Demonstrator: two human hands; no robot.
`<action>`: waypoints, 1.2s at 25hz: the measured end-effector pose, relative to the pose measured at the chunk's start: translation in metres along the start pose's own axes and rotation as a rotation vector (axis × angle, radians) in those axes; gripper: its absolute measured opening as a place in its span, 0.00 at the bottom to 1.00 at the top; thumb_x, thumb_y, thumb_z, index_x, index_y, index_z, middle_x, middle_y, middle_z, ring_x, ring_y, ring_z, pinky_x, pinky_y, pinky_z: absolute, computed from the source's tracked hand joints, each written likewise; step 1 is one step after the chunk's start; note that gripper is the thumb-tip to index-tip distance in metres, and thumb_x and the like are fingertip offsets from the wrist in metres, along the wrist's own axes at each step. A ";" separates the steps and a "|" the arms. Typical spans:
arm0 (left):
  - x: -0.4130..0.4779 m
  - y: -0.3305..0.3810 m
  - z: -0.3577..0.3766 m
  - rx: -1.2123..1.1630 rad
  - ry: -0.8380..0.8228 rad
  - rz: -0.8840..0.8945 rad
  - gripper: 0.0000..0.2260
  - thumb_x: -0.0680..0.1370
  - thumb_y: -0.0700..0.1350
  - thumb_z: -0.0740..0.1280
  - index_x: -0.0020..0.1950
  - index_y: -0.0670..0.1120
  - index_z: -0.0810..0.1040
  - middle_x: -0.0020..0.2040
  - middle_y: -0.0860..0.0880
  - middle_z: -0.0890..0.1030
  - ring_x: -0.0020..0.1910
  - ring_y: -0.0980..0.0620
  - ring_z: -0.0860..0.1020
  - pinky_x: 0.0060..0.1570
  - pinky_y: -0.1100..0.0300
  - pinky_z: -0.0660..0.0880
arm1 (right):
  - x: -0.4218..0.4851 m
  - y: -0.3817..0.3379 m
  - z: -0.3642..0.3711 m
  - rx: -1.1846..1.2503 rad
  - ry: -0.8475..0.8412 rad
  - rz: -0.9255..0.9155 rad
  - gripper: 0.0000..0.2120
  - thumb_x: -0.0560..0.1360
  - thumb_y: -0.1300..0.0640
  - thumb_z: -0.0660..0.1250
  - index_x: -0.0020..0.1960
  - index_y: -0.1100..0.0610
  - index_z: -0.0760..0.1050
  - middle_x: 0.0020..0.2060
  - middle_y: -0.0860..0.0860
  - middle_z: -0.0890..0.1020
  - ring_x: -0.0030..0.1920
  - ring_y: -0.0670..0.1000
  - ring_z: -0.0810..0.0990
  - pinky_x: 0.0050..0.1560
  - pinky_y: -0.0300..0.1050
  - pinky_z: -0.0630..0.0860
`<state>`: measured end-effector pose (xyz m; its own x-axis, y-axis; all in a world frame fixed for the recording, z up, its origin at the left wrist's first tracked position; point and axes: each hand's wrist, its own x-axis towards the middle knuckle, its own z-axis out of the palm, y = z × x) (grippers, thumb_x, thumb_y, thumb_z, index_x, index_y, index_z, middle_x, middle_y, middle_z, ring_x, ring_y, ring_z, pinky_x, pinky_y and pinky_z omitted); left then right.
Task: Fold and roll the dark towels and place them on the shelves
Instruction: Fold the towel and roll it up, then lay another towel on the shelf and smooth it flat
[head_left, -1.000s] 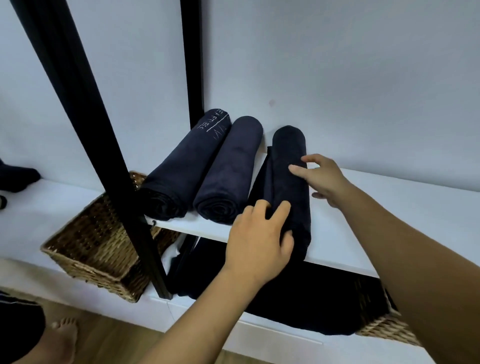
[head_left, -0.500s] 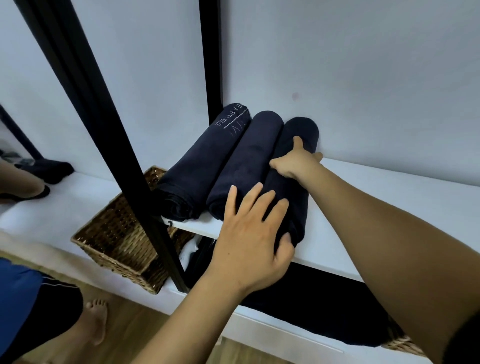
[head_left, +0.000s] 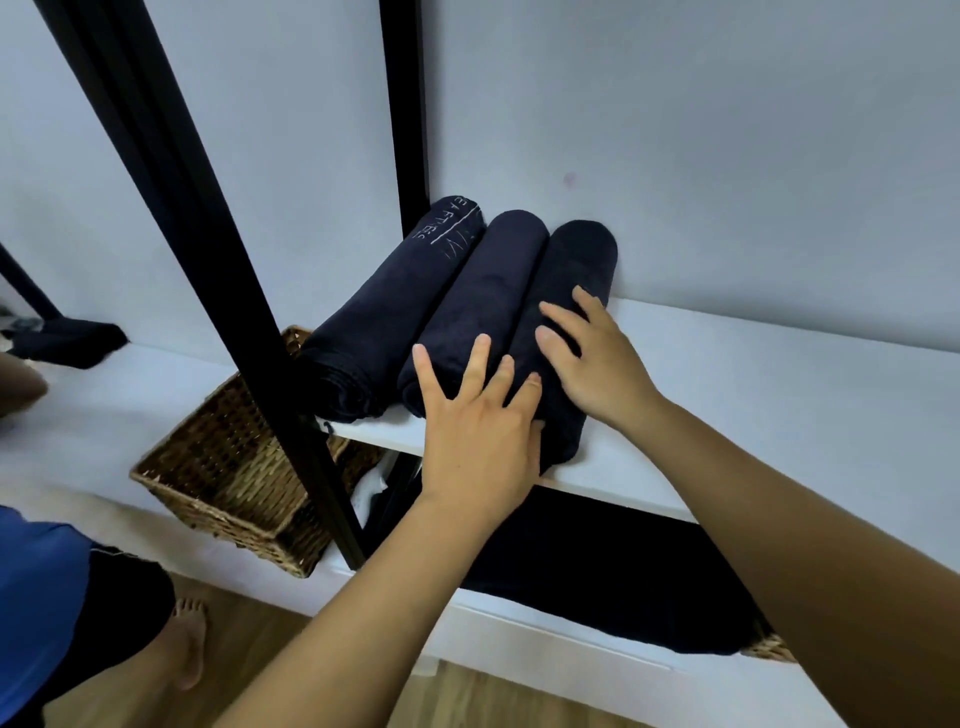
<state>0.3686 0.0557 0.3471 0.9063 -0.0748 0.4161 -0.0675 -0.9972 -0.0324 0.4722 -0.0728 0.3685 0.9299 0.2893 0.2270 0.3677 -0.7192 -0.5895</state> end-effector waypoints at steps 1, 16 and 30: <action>-0.002 0.001 -0.003 -0.008 0.010 0.008 0.20 0.76 0.55 0.65 0.67 0.50 0.76 0.67 0.47 0.77 0.76 0.42 0.62 0.69 0.26 0.45 | -0.004 0.001 0.000 0.018 0.003 0.001 0.21 0.83 0.45 0.56 0.75 0.48 0.67 0.79 0.50 0.56 0.79 0.50 0.51 0.76 0.46 0.52; -0.179 0.032 0.156 -0.645 -0.601 -0.186 0.20 0.75 0.51 0.62 0.67 0.49 0.73 0.61 0.52 0.76 0.61 0.51 0.75 0.61 0.52 0.73 | -0.243 0.066 0.129 0.112 0.107 -0.107 0.13 0.74 0.57 0.66 0.57 0.58 0.81 0.56 0.52 0.78 0.61 0.52 0.75 0.64 0.49 0.72; -0.150 -0.023 0.300 -1.274 -0.516 -1.572 0.15 0.81 0.43 0.63 0.68 0.45 0.73 0.62 0.47 0.77 0.60 0.51 0.77 0.62 0.55 0.75 | -0.249 0.317 0.140 1.140 0.385 1.536 0.06 0.82 0.58 0.59 0.52 0.53 0.74 0.38 0.48 0.82 0.47 0.47 0.79 0.59 0.46 0.76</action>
<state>0.3590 0.0906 0.0129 0.4611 0.4244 -0.7793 0.7193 0.3355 0.6083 0.3562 -0.2839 0.0166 0.4135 -0.3285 -0.8492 -0.6550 0.5405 -0.5281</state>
